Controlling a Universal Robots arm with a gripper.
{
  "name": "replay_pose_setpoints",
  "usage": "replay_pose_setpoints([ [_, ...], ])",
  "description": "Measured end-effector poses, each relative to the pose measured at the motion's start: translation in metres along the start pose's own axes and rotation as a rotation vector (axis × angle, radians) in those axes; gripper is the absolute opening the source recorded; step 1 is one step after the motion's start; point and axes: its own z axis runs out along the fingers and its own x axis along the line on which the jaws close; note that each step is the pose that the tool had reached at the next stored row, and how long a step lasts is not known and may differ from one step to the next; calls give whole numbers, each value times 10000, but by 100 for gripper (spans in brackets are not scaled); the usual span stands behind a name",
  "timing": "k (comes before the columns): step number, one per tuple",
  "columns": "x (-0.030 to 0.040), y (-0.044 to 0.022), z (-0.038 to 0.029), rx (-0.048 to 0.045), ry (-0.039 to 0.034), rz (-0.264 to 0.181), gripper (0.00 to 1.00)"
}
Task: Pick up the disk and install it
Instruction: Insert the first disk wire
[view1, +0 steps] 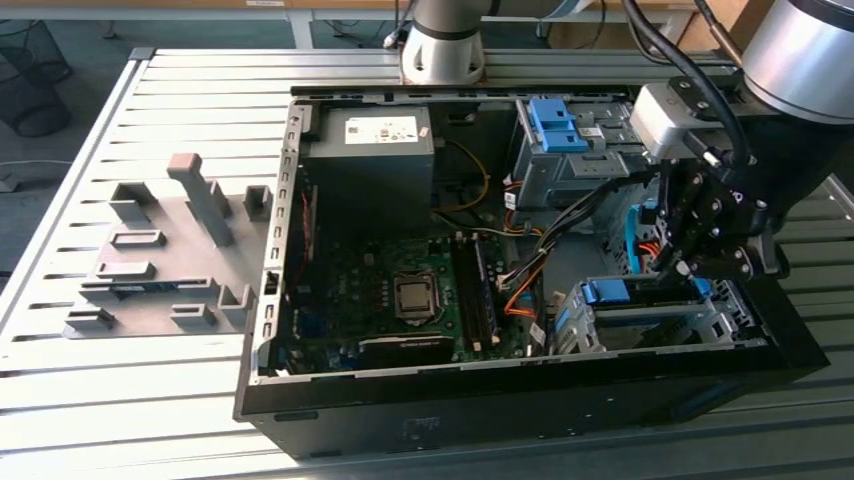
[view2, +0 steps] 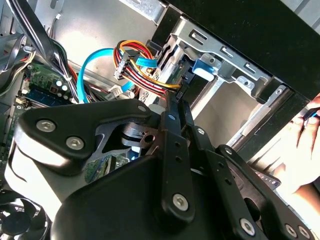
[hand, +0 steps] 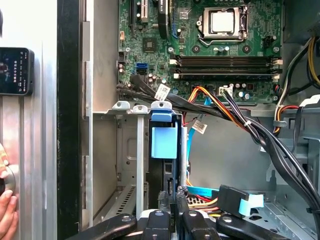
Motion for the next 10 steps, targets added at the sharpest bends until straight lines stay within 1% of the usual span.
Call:
replay_pose_setpoints([
  [10,1,-1,15,-5,1,83,16],
])
